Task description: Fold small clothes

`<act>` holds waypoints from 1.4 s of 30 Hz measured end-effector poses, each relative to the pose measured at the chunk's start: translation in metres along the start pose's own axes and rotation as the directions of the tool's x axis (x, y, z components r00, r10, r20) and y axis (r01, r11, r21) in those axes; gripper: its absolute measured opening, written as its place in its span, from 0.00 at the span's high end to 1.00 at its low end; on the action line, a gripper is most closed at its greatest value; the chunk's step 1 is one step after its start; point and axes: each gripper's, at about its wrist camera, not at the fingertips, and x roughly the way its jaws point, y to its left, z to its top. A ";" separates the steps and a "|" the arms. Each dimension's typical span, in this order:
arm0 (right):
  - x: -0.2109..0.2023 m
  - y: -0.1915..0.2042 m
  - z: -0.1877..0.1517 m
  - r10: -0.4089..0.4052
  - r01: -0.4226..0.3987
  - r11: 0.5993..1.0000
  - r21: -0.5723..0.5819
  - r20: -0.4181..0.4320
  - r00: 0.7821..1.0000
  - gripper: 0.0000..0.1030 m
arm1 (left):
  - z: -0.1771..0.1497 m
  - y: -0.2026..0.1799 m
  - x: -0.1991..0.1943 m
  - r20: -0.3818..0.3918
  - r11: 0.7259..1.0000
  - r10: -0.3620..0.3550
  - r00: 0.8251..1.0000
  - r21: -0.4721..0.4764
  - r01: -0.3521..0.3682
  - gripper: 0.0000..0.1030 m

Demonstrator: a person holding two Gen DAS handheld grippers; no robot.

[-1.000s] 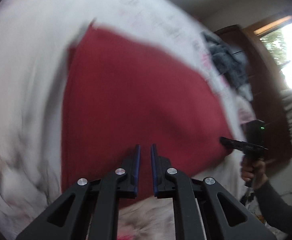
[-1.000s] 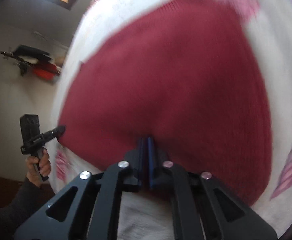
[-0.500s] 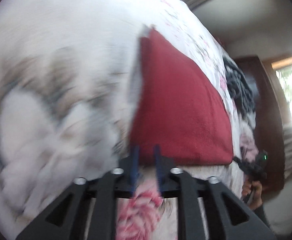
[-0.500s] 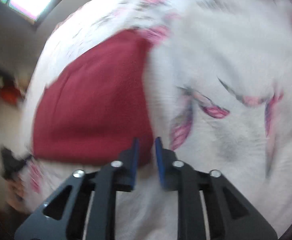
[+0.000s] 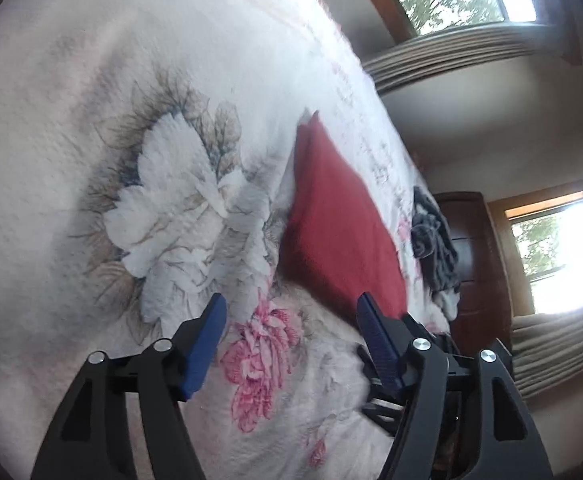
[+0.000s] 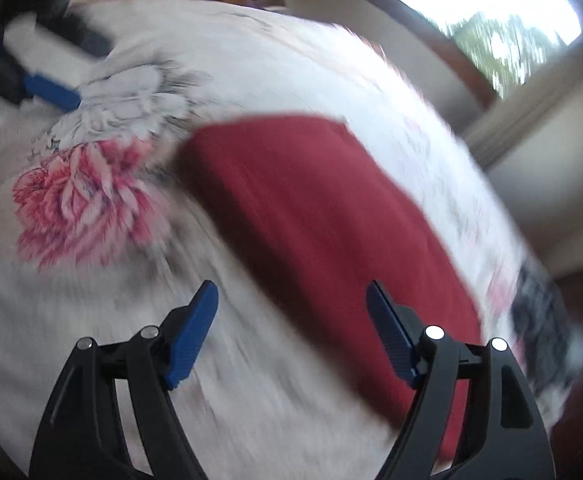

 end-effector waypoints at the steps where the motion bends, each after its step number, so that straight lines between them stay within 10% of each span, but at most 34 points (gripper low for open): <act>1: 0.004 0.012 0.009 -0.027 0.028 0.999 -0.044 0.016 0.999 0.26 | 0.000 -0.001 0.000 0.007 1.000 -0.006 1.000 -0.001 0.006 0.33; 20: 0.089 0.046 0.070 -0.233 0.228 0.946 -0.229 0.007 0.972 0.33 | 0.017 0.025 -0.030 0.049 0.992 -0.120 0.992 -0.030 0.121 0.32; 35: 0.090 0.051 0.069 -0.202 0.198 0.960 -0.198 -0.003 0.979 0.49 | 0.030 0.024 -0.032 0.066 0.989 -0.121 0.990 -0.081 0.126 0.32; 42: 0.093 0.040 0.072 -0.114 0.109 0.989 -0.103 -0.036 0.993 0.73 | 0.047 0.024 -0.028 0.058 0.985 -0.135 0.989 -0.104 0.141 0.31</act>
